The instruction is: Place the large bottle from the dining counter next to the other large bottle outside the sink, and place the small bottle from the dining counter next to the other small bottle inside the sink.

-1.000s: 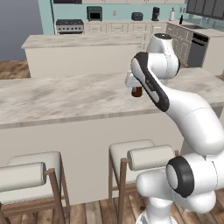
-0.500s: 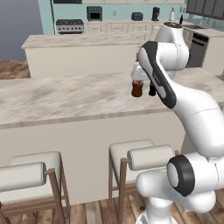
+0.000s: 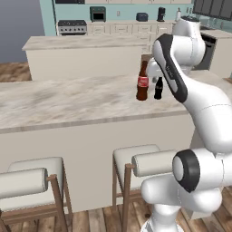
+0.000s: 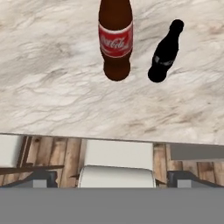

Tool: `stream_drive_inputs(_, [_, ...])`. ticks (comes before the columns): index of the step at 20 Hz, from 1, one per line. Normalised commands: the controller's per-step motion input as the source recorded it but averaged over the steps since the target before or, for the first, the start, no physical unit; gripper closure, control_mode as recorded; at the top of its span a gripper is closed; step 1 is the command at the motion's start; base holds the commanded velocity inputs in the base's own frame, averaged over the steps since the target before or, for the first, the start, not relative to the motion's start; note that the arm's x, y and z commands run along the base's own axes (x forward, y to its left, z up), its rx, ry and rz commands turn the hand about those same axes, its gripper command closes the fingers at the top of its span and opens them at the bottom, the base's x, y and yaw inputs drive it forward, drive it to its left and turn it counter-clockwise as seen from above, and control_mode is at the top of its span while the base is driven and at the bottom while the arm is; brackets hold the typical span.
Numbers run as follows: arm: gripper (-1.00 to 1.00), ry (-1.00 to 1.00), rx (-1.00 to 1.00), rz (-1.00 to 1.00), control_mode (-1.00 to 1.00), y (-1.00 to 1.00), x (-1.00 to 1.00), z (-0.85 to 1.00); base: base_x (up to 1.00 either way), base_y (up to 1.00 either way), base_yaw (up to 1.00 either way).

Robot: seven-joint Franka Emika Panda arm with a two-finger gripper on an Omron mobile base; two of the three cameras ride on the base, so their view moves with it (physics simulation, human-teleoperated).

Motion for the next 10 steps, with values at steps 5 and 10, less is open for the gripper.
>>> stream_drive_inputs(5, [-1.0, 0.0, 0.0, 0.0, -1.0, 0.0, 0.24, 0.14, 0.0, 0.0, 0.0])
stream_drive_inputs(10, [-1.0, 0.0, -0.01, 0.0, -1.0, 0.0, 0.44, 0.12, 0.0, 0.0, 0.0])
